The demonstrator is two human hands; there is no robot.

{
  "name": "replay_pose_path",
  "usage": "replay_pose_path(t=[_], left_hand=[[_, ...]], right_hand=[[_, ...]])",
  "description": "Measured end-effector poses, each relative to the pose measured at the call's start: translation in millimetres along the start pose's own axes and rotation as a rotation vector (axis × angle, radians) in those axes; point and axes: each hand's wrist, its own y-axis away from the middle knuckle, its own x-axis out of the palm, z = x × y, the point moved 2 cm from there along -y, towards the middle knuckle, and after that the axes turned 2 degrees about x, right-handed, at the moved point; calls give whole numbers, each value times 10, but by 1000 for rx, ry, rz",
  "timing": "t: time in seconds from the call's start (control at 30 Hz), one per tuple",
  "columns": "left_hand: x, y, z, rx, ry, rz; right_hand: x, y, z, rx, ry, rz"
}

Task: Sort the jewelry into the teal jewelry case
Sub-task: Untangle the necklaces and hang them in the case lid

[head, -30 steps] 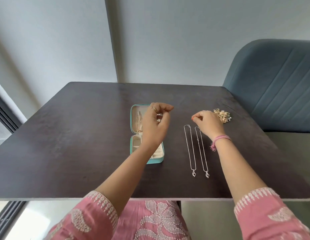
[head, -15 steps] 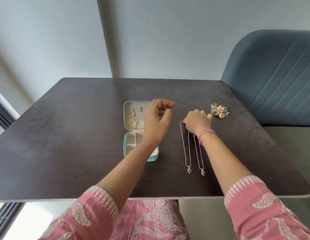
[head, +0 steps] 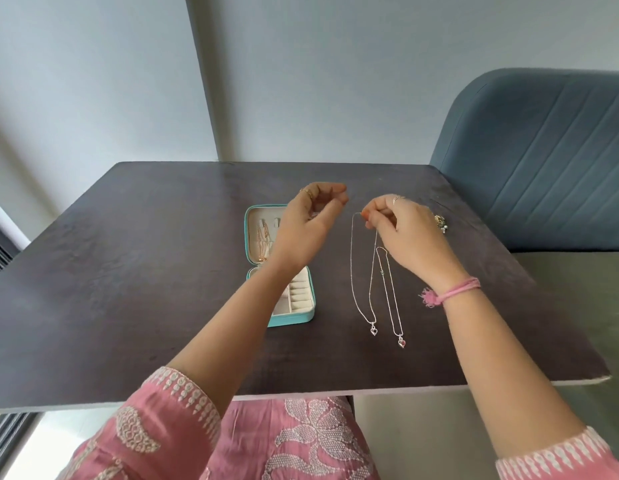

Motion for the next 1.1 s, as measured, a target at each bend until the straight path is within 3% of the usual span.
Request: replay_pose_path(t=[0.2, 0.4, 0.7, 0.83, 1.1], left_hand=[[3, 9, -444, -79, -5, 274], [-64, 27, -707, -158, 81, 355], [-181, 48, -812, -177, 394, 224], [-240, 52, -813, -172, 515, 167], [-343, 24, -814, -149, 587, 27]], right_hand=[[-384, -11, 389, -104, -135, 75], [-440, -89, 533, -129, -336, 45], [-237, -56, 629, -55, -845, -14], [-92, 39, 617, 23, -989, 42], [152, 282, 582, 74, -1003, -8]])
